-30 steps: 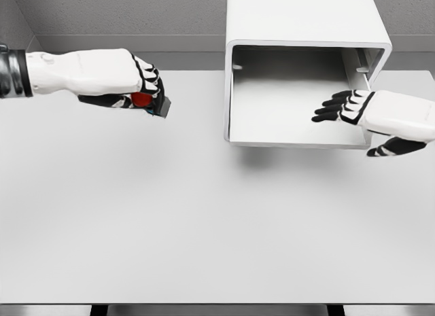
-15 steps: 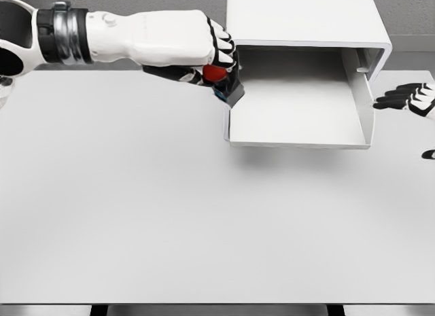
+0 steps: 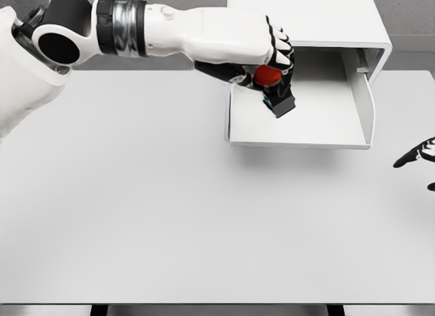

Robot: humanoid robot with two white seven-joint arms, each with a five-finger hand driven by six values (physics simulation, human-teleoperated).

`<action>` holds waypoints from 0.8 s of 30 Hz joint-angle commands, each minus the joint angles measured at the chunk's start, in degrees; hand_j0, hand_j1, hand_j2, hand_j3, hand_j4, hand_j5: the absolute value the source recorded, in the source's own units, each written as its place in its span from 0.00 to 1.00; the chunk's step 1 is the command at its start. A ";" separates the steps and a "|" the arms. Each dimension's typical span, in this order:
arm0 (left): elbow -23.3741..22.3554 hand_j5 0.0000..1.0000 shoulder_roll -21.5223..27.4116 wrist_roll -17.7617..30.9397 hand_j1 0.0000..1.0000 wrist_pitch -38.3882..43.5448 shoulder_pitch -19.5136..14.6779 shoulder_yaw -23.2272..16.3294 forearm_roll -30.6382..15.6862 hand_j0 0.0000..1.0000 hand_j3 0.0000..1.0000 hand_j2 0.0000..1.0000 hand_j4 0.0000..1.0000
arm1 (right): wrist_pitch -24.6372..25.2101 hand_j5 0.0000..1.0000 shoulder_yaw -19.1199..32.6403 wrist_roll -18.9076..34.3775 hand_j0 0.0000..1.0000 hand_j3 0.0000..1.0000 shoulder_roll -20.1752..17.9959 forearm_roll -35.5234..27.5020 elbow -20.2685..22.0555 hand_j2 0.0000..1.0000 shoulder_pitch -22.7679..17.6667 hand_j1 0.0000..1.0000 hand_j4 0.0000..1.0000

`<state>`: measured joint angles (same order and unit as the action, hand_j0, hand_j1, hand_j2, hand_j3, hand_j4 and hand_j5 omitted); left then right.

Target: Slide open multi-storey tabletop storage cabinets and put open load switch and slide close multi-storey tabletop storage cabinets

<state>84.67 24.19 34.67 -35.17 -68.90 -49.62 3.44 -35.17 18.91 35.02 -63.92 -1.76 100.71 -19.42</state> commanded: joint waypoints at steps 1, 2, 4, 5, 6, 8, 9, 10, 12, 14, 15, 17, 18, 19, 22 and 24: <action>-7.06 0.45 -5.73 0.33 0.45 0.17 -0.26 0.05 0.77 0.45 0.45 0.45 0.45 | 0.17 0.55 -3.70 -0.02 0.55 0.55 -1.90 0.09 0.02 0.55 0.09 0.55 0.55; -9.70 0.45 -7.49 0.33 0.45 0.17 -1.06 0.05 1.56 0.45 0.45 0.45 0.45 | 0.17 0.51 -5.46 -0.02 0.51 0.51 -2.08 0.09 0.02 0.51 0.61 0.51 0.51; -12.16 0.45 -8.90 0.33 0.45 0.17 -1.14 0.05 3.23 0.45 0.45 0.45 0.45 | 0.17 0.46 -9.94 -0.02 0.46 0.46 -2.17 0.09 0.02 0.46 3.42 0.46 0.46; -14.97 0.45 -9.95 0.33 0.45 0.17 -1.23 0.05 4.02 0.45 0.45 0.45 0.45 | 0.17 0.46 -13.19 -0.02 0.46 0.46 -2.26 0.18 0.02 0.46 5.97 0.46 0.46; -17.52 0.46 -10.92 0.33 0.46 0.17 -1.32 0.05 5.25 0.46 0.46 0.46 0.46 | 0.17 0.47 -16.53 -0.02 0.47 0.47 -2.26 0.35 0.10 0.47 8.52 0.47 0.47; -19.11 0.47 -11.71 0.33 0.47 0.17 -1.32 0.05 6.84 0.47 0.47 0.47 0.47 | 0.17 0.47 -20.14 -0.02 0.47 0.47 -2.26 0.62 0.10 0.47 11.34 0.47 0.47; -19.28 0.50 -11.98 0.33 0.50 0.17 -1.32 0.05 6.93 0.50 0.50 0.50 0.50 | 0.17 0.47 -22.34 -0.02 0.47 0.47 -2.26 0.62 0.10 0.47 13.01 0.47 0.47; -19.19 0.57 -11.98 0.33 0.57 0.17 -1.32 0.05 6.84 0.57 0.57 0.57 0.57 | 0.17 0.48 -24.10 -0.02 0.48 0.48 -2.26 0.88 0.10 0.48 14.06 0.48 0.48; -19.19 0.81 -11.98 0.33 0.81 0.17 -1.32 0.14 6.31 0.81 0.81 0.81 0.81 | 0.17 0.49 -24.71 -0.02 0.49 0.49 -2.26 1.32 0.10 0.49 14.68 0.49 0.49; -19.19 1.00 -12.06 0.33 1.00 0.17 -1.32 0.14 6.22 1.00 1.00 1.00 1.00 | 0.17 0.49 -24.63 -0.02 0.49 0.49 -2.26 1.32 0.10 0.49 14.68 0.49 0.49; -19.19 1.00 -11.98 0.33 1.00 0.17 -1.41 0.14 6.22 1.00 1.00 1.00 1.00 | 0.17 0.49 -24.63 -0.02 0.49 0.49 -2.26 1.32 0.10 0.49 14.77 0.49 0.49; -19.28 1.00 -11.98 0.33 1.00 0.17 -1.41 0.14 6.31 1.00 1.00 1.00 1.00 | 0.17 0.49 -24.63 -0.02 0.49 0.49 -2.26 1.32 0.10 0.49 14.77 0.49 0.49; -19.28 1.00 -11.98 0.33 1.00 0.17 -1.50 0.14 6.31 1.00 1.00 1.00 1.00 | 0.17 0.49 -24.63 -0.02 0.49 0.49 -2.26 1.32 0.19 0.49 14.77 0.49 0.49; -19.28 1.00 -11.98 0.33 1.00 0.17 -1.50 0.14 6.31 1.00 1.00 1.00 1.00 | 0.17 0.49 -24.63 -0.02 0.49 0.49 -2.26 1.32 0.11 0.49 14.77 0.49 0.49; -18.93 1.00 -12.33 0.33 1.00 0.17 -1.58 0.14 6.22 1.00 1.00 1.00 1.00 | 0.17 0.49 -24.63 -0.02 0.49 0.49 -2.26 1.32 0.11 0.49 14.77 0.49 0.49; -18.14 1.00 -12.15 0.33 1.00 0.17 -1.94 0.05 5.52 1.00 1.00 1.00 1.00 | 0.17 0.50 -24.63 -0.02 0.50 0.50 -2.17 1.32 0.10 0.50 15.12 0.50 0.50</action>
<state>66.12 12.07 35.03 -35.18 -70.93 -49.61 9.65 -35.15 -5.66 35.01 -66.06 -0.07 100.83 -4.22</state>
